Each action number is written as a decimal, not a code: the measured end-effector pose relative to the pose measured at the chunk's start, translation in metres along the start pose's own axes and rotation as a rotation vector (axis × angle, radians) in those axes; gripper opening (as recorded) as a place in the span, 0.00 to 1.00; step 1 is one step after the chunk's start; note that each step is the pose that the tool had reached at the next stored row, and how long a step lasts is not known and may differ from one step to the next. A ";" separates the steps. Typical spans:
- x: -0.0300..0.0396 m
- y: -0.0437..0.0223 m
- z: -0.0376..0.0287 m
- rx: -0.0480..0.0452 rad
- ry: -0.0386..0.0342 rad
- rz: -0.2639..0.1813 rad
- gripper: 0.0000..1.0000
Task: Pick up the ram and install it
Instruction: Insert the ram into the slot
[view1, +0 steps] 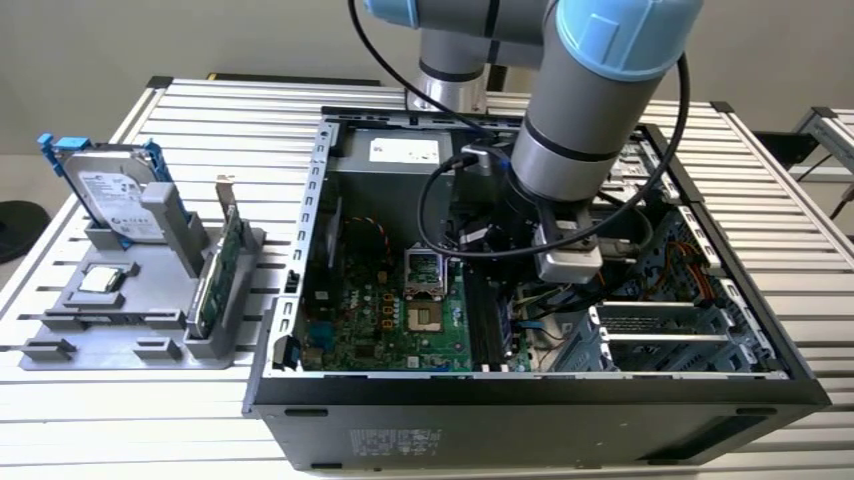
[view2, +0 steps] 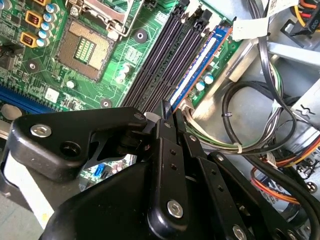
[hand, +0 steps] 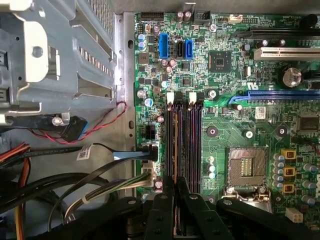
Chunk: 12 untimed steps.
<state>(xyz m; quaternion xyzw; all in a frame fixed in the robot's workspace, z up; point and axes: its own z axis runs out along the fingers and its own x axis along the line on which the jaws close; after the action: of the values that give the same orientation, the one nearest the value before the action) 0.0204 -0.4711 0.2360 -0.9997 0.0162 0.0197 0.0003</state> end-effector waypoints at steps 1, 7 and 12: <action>0.0000 0.0002 0.0006 -0.0009 0.0000 0.000 0.00; 0.0002 0.0015 0.0042 -0.0062 0.0002 0.000 0.00; 0.0004 0.0019 0.0070 -0.0106 0.0003 0.000 0.00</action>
<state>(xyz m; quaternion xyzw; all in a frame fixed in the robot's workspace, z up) 0.0204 -0.4730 0.2290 -0.9997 0.0162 0.0196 -0.0050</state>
